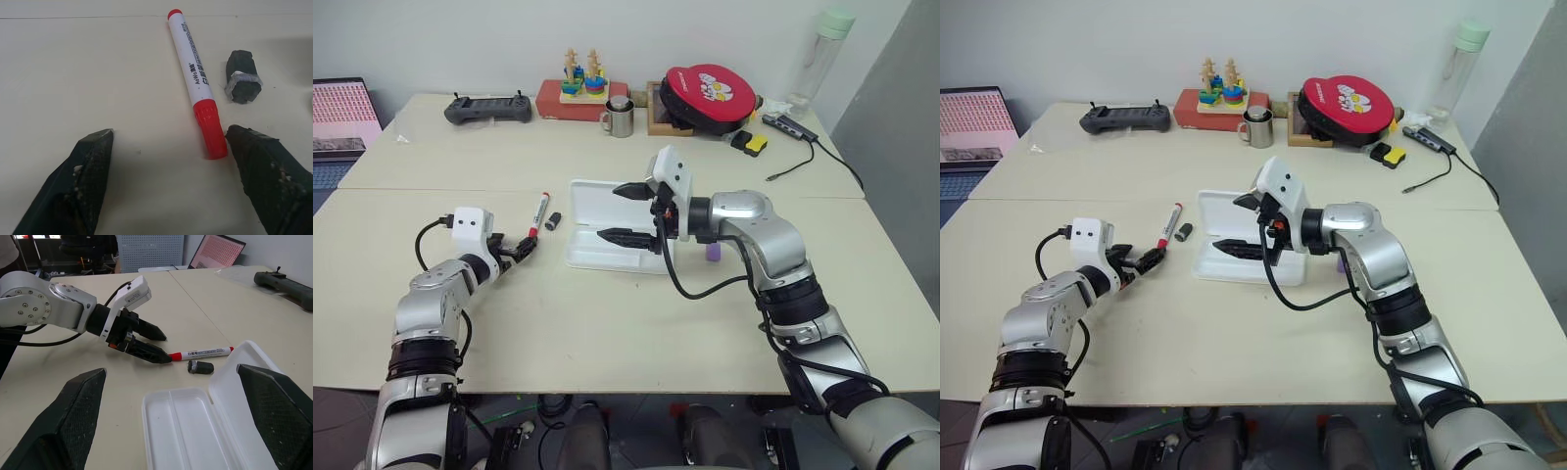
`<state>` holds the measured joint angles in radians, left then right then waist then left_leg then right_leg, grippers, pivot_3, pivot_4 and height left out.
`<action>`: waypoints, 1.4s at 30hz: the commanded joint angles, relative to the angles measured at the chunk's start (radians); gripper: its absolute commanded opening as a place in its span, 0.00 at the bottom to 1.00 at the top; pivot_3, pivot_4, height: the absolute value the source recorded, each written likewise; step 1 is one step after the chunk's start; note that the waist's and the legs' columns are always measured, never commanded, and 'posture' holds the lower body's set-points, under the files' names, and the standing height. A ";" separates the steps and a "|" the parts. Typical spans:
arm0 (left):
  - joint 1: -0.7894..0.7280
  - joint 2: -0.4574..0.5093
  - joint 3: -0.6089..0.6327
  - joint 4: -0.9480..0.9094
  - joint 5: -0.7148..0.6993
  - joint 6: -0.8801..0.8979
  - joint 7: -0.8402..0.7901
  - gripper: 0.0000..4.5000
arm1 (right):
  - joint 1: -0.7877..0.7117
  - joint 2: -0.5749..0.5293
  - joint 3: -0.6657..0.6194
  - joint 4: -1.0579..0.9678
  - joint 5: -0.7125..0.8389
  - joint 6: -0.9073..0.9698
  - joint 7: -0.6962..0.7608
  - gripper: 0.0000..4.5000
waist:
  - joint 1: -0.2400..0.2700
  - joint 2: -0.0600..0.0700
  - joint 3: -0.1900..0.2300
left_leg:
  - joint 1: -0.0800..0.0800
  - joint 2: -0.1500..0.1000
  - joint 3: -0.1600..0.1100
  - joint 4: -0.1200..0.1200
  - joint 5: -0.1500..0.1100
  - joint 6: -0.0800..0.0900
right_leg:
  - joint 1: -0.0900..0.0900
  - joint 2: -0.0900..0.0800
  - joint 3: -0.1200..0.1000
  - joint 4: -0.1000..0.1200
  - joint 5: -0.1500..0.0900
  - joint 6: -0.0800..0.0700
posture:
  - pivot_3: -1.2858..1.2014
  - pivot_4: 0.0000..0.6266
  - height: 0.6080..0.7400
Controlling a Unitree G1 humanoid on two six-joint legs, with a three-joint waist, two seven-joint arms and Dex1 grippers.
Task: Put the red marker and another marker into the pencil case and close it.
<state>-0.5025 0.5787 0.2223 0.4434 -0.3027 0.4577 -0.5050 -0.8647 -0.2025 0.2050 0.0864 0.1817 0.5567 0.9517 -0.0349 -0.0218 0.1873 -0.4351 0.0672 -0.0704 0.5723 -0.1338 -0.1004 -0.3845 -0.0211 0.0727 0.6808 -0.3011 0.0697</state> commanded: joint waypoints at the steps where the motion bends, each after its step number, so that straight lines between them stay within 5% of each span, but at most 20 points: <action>1: -0.019 -0.001 -0.003 0.000 0.007 -0.034 -0.030 0.68 | -0.020 -0.008 -0.018 -0.039 0.030 -0.002 -0.014 1.00 | 0.000 0.000 0.000 | 0.000 0.000 0.000 0.000 0.000 0.000 | 0.000 0.000 0.000 0.000 0.000 0.000 | 0.52 0.24 1.00; 15: -0.030 -0.011 -0.009 0.060 0.045 -0.073 -0.025 0.05 | -0.030 -0.024 -0.012 -0.033 0.038 -0.013 -0.023 1.00 | 0.000 0.000 0.000 | 0.000 0.000 0.000 0.000 0.000 0.000 | 0.000 0.000 0.000 0.000 0.000 0.000 | 0.52 0.24 1.00; 23: -0.022 -0.025 0.074 -0.002 -0.019 -0.113 0.003 0.05 | -0.032 -0.048 -0.042 -0.060 0.079 0.004 -0.027 1.00 | 0.000 0.000 0.000 | 0.000 0.000 0.000 0.000 0.000 0.000 | 0.000 0.000 0.000 0.000 0.000 0.000 | 0.52 0.24 1.00; 29: -0.054 -0.065 0.162 -0.333 -0.252 -0.181 -0.174 0.05 | 0.008 -0.129 -0.100 -0.137 0.137 0.038 -0.016 1.00 | 0.008 -0.002 0.001 | -0.007 0.000 -0.002 0.001 0.000 -0.001 | -0.003 0.000 -0.002 -0.001 0.002 -0.004 | 0.52 0.24 1.00; 37: -0.113 0.053 -0.088 -0.397 -0.202 -0.192 -0.519 0.05 | 0.105 -0.262 -0.199 -0.268 0.217 0.080 -0.021 1.00 | 0.002 -0.001 0.001 | -0.006 -0.001 -0.002 0.000 0.001 -0.001 | -0.003 -0.001 -0.002 -0.001 0.002 -0.003 | 0.52 0.24 1.00; 42: -0.236 0.100 -0.321 -0.144 0.057 -0.461 -0.727 0.05 | 0.150 -0.275 -0.259 -0.310 0.235 0.095 -0.097 1.00 | -0.016 -0.001 0.001 | -0.004 0.000 -0.002 0.000 0.001 -0.001 | -0.003 0.001 -0.001 0.000 -0.001 0.000 | 0.52 0.24 1.00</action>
<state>-0.6999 0.6755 -0.0481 0.2187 -0.3289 0.1066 -1.1737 -0.7160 -0.4720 -0.0087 -0.1807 0.3932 0.6528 0.8892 -0.0511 -0.0224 0.1885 -0.4388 0.0670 -0.0725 0.5728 -0.1329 -0.1011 -0.3869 -0.0201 0.0717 0.6807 -0.3017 0.0699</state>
